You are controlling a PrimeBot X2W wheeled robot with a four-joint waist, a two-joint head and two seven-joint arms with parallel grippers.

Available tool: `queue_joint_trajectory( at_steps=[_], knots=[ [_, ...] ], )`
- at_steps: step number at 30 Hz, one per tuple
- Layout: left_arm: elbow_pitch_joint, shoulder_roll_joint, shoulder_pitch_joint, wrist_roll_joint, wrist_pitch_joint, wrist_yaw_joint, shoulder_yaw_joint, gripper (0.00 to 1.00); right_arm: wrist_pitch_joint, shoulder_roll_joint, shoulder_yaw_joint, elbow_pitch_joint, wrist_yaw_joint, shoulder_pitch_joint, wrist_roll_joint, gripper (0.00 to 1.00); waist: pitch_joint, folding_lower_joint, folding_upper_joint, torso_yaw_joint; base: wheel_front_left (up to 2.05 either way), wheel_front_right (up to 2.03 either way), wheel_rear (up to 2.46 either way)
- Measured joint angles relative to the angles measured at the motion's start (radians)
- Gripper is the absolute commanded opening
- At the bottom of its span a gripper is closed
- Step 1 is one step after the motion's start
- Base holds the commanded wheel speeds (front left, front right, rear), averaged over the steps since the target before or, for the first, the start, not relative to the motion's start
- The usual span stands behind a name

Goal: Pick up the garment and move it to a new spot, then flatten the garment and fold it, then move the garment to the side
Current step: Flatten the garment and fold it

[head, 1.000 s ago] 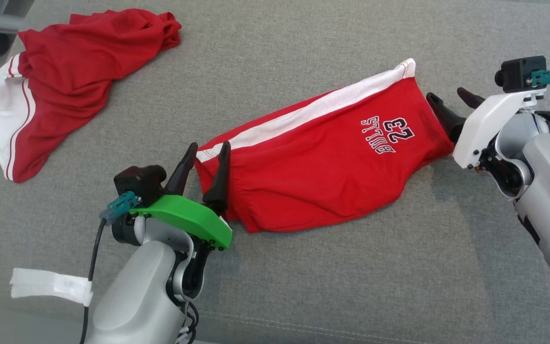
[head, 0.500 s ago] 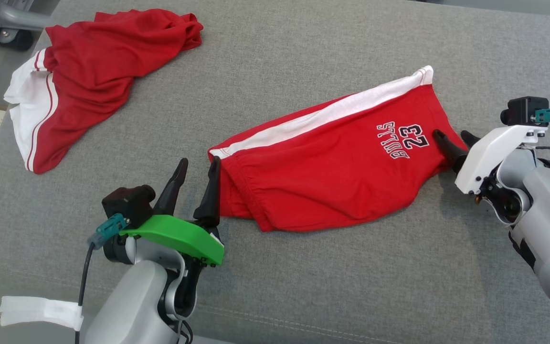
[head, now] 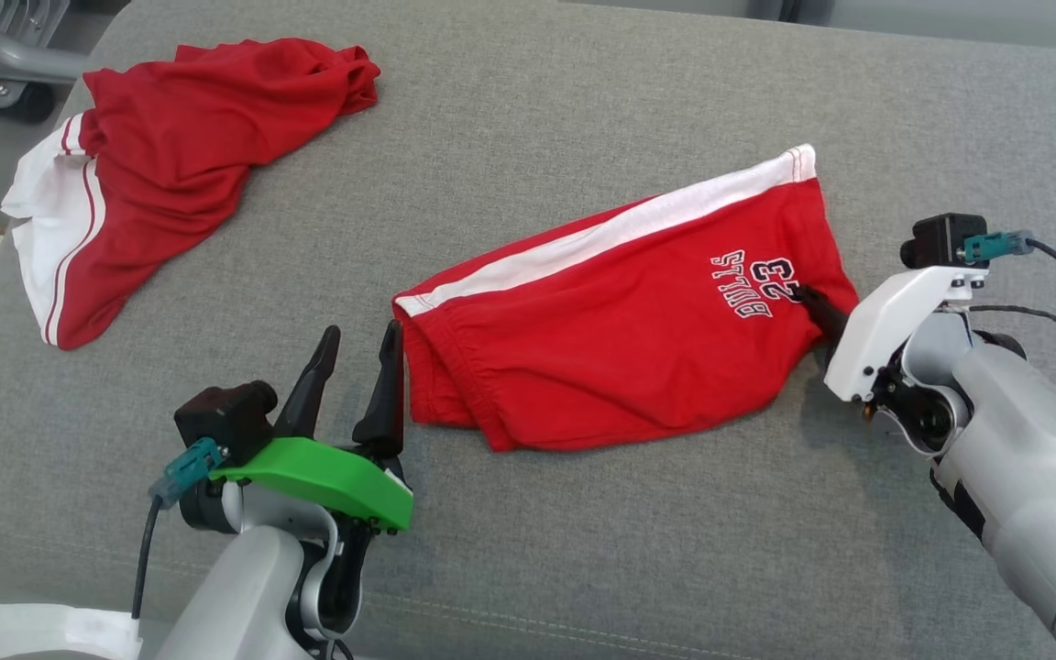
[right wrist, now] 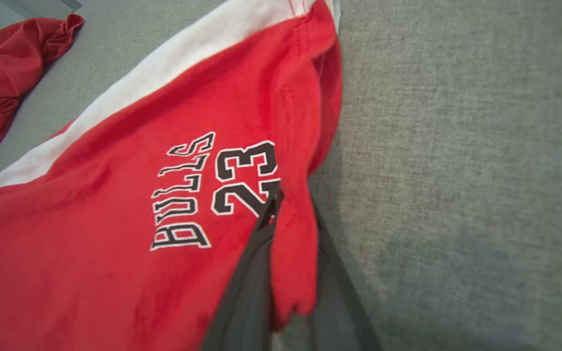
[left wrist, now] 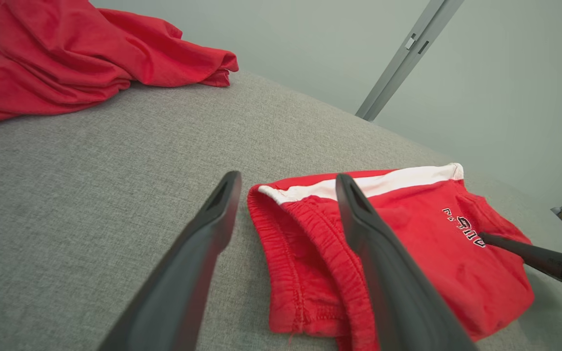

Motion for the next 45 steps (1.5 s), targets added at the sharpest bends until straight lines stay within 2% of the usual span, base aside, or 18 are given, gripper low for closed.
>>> queue_joint_trajectory(
  at_steps=[8,27,45],
  knots=[
    [-0.025,0.015,0.029,0.003,0.000,0.009,0.028,1.00,-0.068,0.013,-0.001,-0.021,0.000,0.048,0.025,0.00,-0.022,0.0000,0.0000,-0.029,0.00,0.00,0.00],
    [-0.097,0.040,0.101,0.012,0.000,0.017,0.060,1.00,-0.312,0.064,-0.038,-0.012,0.000,0.202,0.030,0.00,-0.087,0.0000,0.0000,-0.156,0.00,0.00,0.00],
    [-0.134,0.046,0.172,0.012,0.000,0.025,0.061,1.00,-0.346,0.086,-0.100,0.041,-0.001,0.276,0.086,0.00,-0.142,0.0000,0.0000,-0.173,0.00,0.00,0.00]
  ],
)
